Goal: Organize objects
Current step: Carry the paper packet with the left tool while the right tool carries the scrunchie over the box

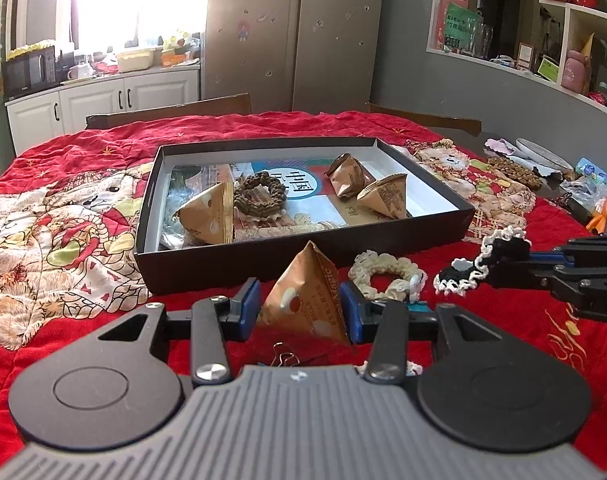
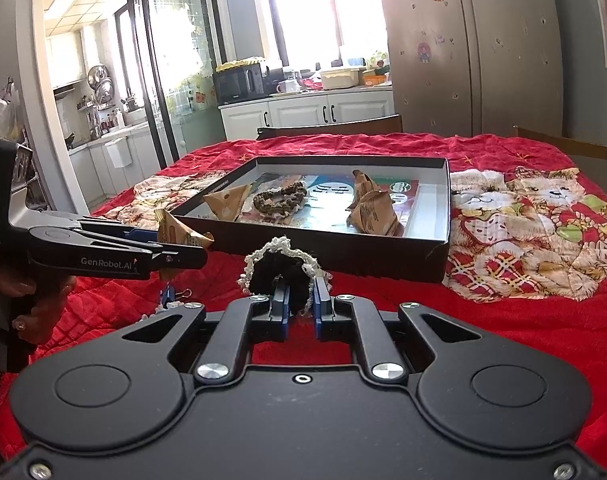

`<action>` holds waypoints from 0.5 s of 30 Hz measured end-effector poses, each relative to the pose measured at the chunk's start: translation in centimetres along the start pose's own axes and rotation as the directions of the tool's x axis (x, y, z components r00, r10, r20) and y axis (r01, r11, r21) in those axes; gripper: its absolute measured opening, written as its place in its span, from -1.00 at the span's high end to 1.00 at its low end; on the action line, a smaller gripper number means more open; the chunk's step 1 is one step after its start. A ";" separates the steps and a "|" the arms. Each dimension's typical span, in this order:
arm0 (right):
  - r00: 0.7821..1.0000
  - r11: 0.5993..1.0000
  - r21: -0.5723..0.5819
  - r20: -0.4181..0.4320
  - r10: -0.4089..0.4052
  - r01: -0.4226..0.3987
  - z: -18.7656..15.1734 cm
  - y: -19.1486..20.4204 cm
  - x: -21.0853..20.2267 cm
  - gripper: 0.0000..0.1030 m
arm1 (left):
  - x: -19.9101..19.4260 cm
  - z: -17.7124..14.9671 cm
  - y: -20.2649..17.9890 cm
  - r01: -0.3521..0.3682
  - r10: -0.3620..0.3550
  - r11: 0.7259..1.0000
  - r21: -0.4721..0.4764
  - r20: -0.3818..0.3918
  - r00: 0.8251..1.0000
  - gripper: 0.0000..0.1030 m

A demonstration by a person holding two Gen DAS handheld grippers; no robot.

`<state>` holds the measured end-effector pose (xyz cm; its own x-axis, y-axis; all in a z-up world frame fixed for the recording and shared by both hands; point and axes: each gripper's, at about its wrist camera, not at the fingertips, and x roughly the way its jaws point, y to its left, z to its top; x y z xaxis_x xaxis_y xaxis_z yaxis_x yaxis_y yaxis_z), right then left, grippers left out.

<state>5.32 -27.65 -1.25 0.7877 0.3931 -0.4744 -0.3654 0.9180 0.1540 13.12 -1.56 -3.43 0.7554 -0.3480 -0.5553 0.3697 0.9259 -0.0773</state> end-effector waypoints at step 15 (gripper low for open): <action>1.000 1.000 -0.031 0.028 -0.001 0.002 1.4 0.7 -0.8 0.79 | -1.0 0.6 -0.4 0.018 -0.018 1.000 0.012 0.022 1.000 0.08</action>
<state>5.17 -27.22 0.45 0.8018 0.3935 -0.4497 -0.3792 0.9167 0.1261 12.55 -1.72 -2.32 0.7605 -0.3677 -0.5352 0.3896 0.9178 -0.0769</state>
